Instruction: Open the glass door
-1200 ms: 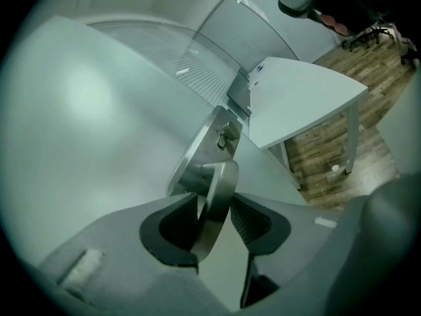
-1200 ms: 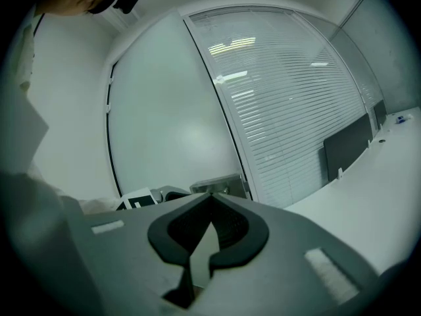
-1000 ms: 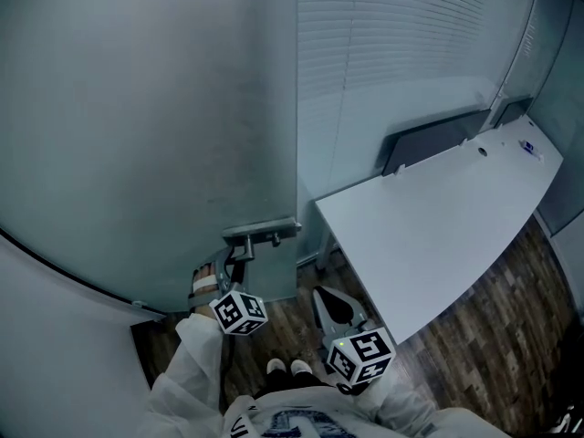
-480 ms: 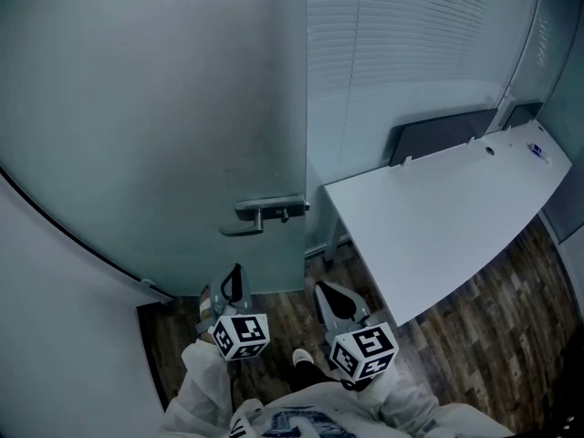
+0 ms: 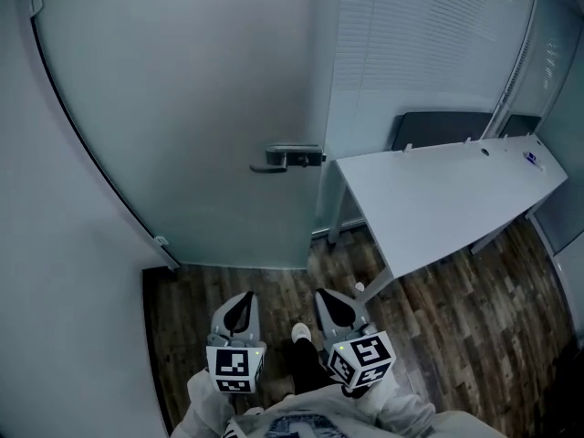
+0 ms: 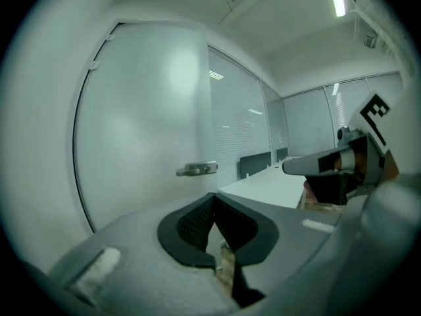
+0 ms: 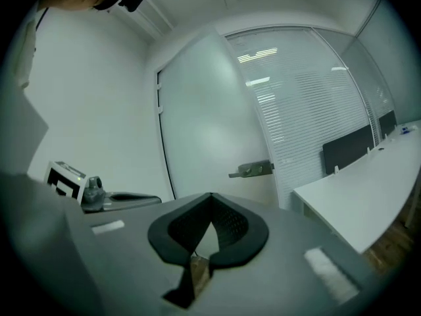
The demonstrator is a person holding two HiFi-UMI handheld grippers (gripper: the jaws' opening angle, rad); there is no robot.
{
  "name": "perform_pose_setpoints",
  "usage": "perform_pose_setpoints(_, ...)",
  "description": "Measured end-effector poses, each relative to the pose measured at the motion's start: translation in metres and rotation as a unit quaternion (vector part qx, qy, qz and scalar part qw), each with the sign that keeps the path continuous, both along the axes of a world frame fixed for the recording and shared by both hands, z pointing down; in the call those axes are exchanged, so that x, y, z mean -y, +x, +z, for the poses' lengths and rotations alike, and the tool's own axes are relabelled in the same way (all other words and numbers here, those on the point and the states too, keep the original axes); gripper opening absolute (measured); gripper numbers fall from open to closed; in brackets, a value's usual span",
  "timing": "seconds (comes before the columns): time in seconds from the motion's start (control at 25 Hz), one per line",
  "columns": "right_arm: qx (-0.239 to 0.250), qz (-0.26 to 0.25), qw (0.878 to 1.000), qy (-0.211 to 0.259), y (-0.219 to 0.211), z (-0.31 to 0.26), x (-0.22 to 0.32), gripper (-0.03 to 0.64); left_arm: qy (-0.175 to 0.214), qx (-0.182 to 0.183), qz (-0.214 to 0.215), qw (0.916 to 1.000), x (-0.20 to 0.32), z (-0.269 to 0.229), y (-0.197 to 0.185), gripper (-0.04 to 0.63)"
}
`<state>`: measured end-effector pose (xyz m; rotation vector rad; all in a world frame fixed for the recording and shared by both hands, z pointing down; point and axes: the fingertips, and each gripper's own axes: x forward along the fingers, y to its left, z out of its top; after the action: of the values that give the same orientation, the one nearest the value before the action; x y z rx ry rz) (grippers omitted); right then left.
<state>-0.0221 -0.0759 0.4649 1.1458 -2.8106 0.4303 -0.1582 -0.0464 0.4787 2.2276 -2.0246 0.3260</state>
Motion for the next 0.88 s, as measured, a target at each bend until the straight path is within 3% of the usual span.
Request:
perform_pose_setpoints(0.16, -0.002, -0.008, 1.000, 0.008, 0.018, -0.016, -0.056, 0.004, -0.011, -0.016, 0.010, 0.9998, -0.065, 0.002, 0.029, 0.003)
perform_pose_setpoints(0.36, 0.004, -0.009, 1.000, 0.016, 0.045, -0.029, -0.084, 0.003, 0.005, -0.030, 0.020, 0.9993, -0.100, -0.009, 0.063, 0.003)
perform_pose_setpoints(0.88, 0.002, -0.024, 1.000, 0.003, 0.124, -0.028, -0.101, 0.003, 0.017, -0.021, 0.015, 0.9995, -0.104, -0.024, 0.145, 0.003)
